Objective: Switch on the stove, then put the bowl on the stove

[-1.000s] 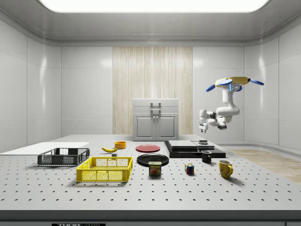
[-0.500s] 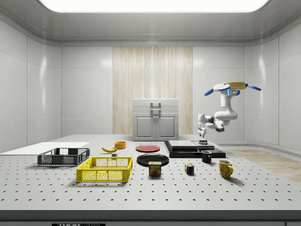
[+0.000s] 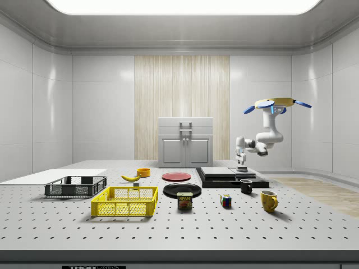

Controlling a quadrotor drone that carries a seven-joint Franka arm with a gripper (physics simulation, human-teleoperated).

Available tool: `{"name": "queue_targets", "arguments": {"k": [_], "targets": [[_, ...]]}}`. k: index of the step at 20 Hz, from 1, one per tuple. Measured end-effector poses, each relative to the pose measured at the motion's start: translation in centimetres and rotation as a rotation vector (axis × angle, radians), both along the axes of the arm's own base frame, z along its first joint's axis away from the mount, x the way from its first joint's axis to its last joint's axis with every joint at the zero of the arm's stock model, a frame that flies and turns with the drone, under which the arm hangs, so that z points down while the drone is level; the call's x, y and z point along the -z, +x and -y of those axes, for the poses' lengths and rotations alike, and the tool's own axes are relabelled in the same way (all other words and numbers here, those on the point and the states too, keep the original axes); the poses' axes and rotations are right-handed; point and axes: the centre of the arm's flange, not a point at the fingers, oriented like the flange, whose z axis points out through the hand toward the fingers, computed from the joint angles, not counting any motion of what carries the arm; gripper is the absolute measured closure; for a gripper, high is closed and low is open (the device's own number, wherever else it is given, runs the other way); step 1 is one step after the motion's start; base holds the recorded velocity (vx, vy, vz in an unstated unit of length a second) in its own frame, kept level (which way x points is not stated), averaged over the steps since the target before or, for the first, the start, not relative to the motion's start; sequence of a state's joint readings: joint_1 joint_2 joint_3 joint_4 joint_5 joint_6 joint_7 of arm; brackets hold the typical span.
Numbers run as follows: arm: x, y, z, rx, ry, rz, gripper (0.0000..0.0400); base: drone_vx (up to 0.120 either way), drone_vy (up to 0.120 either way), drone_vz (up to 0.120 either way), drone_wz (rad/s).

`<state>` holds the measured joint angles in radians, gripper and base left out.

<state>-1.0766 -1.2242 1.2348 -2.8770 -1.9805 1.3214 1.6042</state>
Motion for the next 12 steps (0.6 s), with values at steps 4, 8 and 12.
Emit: {"name": "queue_targets", "arguments": {"k": [4, 8, 12], "targets": [[-0.7, 0.0, -0.3, 0.000, 0.000, 0.000, 0.0000, 0.000, 0.000, 0.000, 0.000], [-1.5, 0.0, -0.6, 0.000, 0.000, 0.000, 0.0000, 0.000, 0.000, 0.000, 0.000], [-2.4, 0.0, -0.7, 0.000, 0.000, 0.000, 0.0000, 0.000, 0.000, 0.000, 0.000]]}}
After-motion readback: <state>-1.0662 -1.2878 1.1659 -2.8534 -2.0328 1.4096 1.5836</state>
